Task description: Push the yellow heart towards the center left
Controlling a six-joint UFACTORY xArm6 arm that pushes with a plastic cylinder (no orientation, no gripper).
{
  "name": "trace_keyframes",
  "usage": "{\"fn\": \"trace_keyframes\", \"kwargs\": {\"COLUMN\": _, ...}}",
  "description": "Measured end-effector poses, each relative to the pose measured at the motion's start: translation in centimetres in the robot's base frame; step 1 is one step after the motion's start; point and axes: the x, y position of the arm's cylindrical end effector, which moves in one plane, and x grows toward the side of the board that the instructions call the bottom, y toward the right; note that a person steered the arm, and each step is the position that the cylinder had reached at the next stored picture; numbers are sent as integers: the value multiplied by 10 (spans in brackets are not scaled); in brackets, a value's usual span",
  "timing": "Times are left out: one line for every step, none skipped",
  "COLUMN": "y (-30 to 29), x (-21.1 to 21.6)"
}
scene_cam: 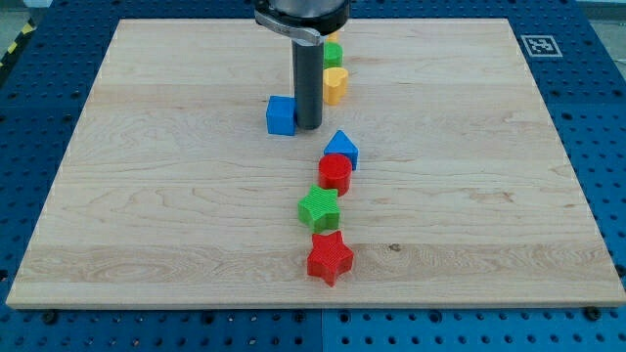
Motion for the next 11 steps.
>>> {"fn": "trace_keyframes", "kwargs": {"y": 18, "x": 0}}
{"fn": "trace_keyframes", "kwargs": {"y": 64, "x": 0}}
{"fn": "trace_keyframes", "kwargs": {"y": 97, "x": -10}}
{"fn": "trace_keyframes", "kwargs": {"y": 96, "x": -40}}
{"fn": "trace_keyframes", "kwargs": {"y": 77, "x": -56}}
{"fn": "trace_keyframes", "kwargs": {"y": 54, "x": -57}}
{"fn": "trace_keyframes", "kwargs": {"y": 33, "x": -61}}
{"fn": "trace_keyframes", "kwargs": {"y": 23, "x": -66}}
{"fn": "trace_keyframes", "kwargs": {"y": 24, "x": -86}}
{"fn": "trace_keyframes", "kwargs": {"y": 18, "x": -92}}
{"fn": "trace_keyframes", "kwargs": {"y": 16, "x": -92}}
